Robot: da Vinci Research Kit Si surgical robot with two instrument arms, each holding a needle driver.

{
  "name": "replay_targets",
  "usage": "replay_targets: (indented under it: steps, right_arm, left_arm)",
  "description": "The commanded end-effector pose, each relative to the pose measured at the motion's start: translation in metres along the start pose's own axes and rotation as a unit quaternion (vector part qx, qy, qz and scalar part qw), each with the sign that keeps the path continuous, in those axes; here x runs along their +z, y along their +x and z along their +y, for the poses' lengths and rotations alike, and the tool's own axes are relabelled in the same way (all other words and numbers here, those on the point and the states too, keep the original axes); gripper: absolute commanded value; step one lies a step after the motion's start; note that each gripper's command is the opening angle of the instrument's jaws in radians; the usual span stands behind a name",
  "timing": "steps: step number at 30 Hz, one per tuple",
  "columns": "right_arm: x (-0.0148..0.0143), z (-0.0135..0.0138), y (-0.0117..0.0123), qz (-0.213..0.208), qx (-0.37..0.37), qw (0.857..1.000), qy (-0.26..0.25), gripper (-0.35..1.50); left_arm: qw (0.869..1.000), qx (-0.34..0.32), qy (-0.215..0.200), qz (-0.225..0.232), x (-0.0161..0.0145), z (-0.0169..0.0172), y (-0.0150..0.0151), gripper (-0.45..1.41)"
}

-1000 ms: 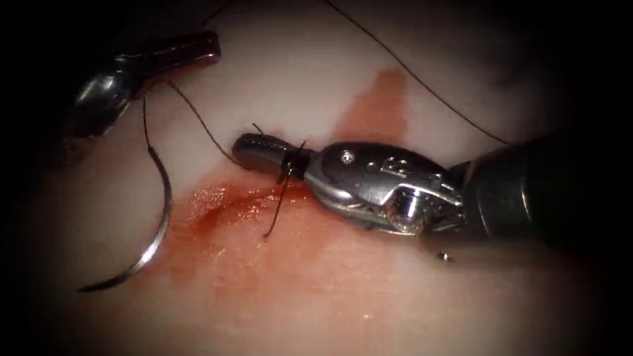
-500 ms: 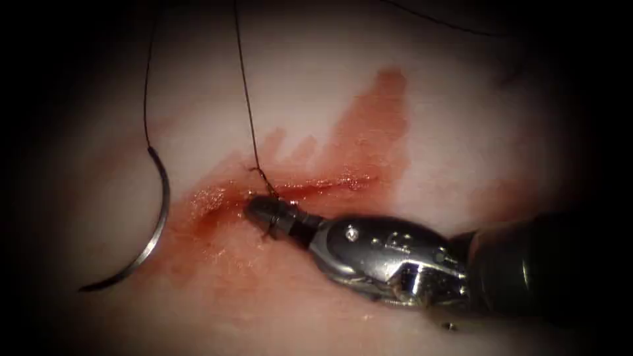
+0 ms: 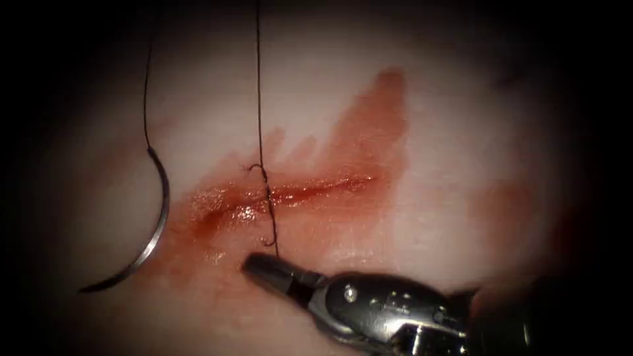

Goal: Wound Closure

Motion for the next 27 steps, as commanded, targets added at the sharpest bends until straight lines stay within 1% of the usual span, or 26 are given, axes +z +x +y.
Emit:
replay_targets:
  steps: [1, 7, 14, 19, 23, 27]
  right_arm:
    - [0.0003, -0.0007, -0.0007, 0.0, 0.0, 1.0, 0.005, -0.35]
    - [-0.0002, -0.0012, -0.0009, -0.002, -0.001, 1.0, 0.016, -0.35]
    - [-0.0002, -0.0027, -0.0008, -0.004, 0.003, 0.999, 0.041, -0.35]
    - [-0.0001, -0.0037, -0.0008, -0.006, 0.004, 0.999, 0.053, -0.35]
    - [-0.0001, -0.004, -0.001, -0.008, 0.008, 0.998, 0.056, -0.35]
    - [-0.0004, -0.0044, -0.0012, -0.011, 0.012, 0.998, 0.063, -0.35]
  left_arm:
    - [1.0, 0.002, -0.001, -0.001, 0.001, -0.0003, -0.0007, -0.45]
    - [1.0, 0.01, -0.001, -0.009, 0.002, -0.0003, -0.002, -0.45]
    - [0.999, 0.021, -0.005, -0.025, 0.0022, -0.0013, -0.0026, -0.45]
    - [0.998, 0.032, -0.005, -0.046, 0.0024, -0.0007, -0.0043, -0.45]
    - [0.997, 0.052, 0.001, -0.057, 0.0034, 0.0, -0.0052, -0.45]
    - [0.994, 0.086, 0.002, -0.066, 0.0044, 0.0001, -0.0055, -0.45]
